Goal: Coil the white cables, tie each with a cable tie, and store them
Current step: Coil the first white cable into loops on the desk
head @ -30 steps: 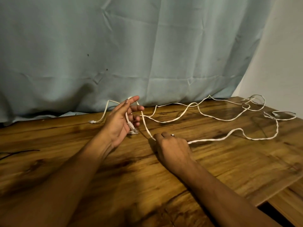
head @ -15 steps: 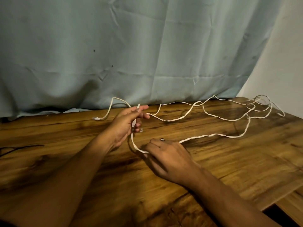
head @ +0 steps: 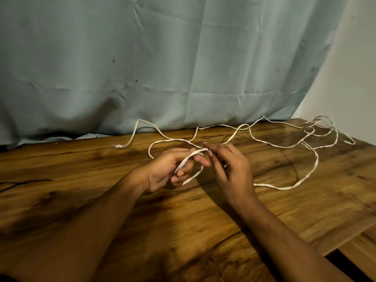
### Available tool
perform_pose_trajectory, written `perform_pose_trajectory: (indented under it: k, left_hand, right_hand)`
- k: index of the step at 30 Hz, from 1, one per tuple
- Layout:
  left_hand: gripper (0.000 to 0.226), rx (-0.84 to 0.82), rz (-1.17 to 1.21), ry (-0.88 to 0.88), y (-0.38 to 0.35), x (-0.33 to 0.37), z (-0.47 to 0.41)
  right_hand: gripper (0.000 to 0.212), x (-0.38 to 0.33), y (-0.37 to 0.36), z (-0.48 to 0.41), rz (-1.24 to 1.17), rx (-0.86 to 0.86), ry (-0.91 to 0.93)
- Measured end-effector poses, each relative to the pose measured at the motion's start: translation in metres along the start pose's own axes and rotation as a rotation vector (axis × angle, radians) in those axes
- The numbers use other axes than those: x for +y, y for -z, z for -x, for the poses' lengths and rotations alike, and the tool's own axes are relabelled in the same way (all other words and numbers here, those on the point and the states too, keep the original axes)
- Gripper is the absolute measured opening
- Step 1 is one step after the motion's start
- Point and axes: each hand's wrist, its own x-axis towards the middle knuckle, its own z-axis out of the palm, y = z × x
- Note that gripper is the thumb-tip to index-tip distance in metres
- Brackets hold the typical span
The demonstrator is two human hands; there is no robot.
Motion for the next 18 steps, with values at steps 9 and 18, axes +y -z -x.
perform_pose_trajectory:
  k: [9,18]
  left_hand:
    - [0.027,-0.209,0.422,0.067,0.007,0.0,0.002]
    - [0.028,-0.044,0.556,0.034,0.021,-0.002,-0.002]
  right_hand:
    - [0.034,0.002,-0.005,0.001,0.282,-0.163,-0.108]
    - [0.025,-0.019,-0.031,-0.01,0.696,-0.599,0.032]
